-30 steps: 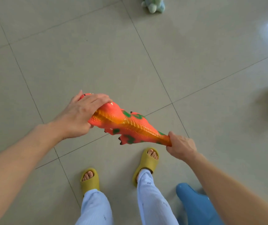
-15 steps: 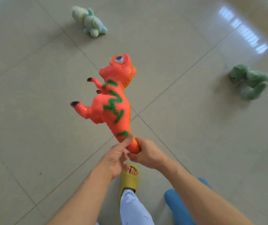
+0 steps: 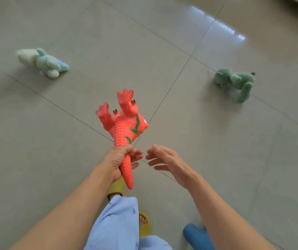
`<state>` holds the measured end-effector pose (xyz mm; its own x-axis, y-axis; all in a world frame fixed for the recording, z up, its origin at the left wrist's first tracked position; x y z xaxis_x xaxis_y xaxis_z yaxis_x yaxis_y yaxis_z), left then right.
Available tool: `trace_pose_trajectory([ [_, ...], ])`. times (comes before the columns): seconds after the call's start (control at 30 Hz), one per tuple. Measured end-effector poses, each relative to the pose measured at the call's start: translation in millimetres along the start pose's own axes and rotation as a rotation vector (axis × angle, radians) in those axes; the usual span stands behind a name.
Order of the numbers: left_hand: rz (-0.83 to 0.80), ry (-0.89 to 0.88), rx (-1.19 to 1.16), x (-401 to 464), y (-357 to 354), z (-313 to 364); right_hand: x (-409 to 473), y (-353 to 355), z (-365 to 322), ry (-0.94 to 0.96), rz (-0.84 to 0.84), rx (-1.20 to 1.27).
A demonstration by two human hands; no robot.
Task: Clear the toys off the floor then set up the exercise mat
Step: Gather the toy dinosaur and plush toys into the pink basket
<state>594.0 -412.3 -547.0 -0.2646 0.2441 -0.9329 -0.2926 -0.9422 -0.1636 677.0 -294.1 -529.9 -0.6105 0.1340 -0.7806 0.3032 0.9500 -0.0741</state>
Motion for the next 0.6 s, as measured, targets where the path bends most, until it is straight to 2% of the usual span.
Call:
trace_pose_trajectory([
  [0.1, 0.046, -0.017, -0.001, 10, 1, 32, 17, 44, -17, 0.008, 0.269, 0.156],
  [0.23, 0.121, -0.074, 0.047, 20, -9, 75, 28, 84, -39, 0.026, 0.427, 0.359],
  [0.37, 0.156, -0.117, 0.057, 34, -41, 107, 42, 120, -50, 0.045, 0.49, 0.454],
  [0.6, 0.202, -0.118, 0.083, 82, -133, 132, 83, 211, -48, -0.051, 0.5, 0.467],
])
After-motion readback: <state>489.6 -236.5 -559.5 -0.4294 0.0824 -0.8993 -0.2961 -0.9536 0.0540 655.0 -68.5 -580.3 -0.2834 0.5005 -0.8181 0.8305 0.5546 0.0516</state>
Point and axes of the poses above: each hand's wrist, its own x-axis towards the middle knuckle, its own y-axis out of the back of the hand, z = x × y, the point moved 5 cm from there along x, towards the middle knuckle, and after that the axes turned 2 degrees about z, right-handed, at the moved point
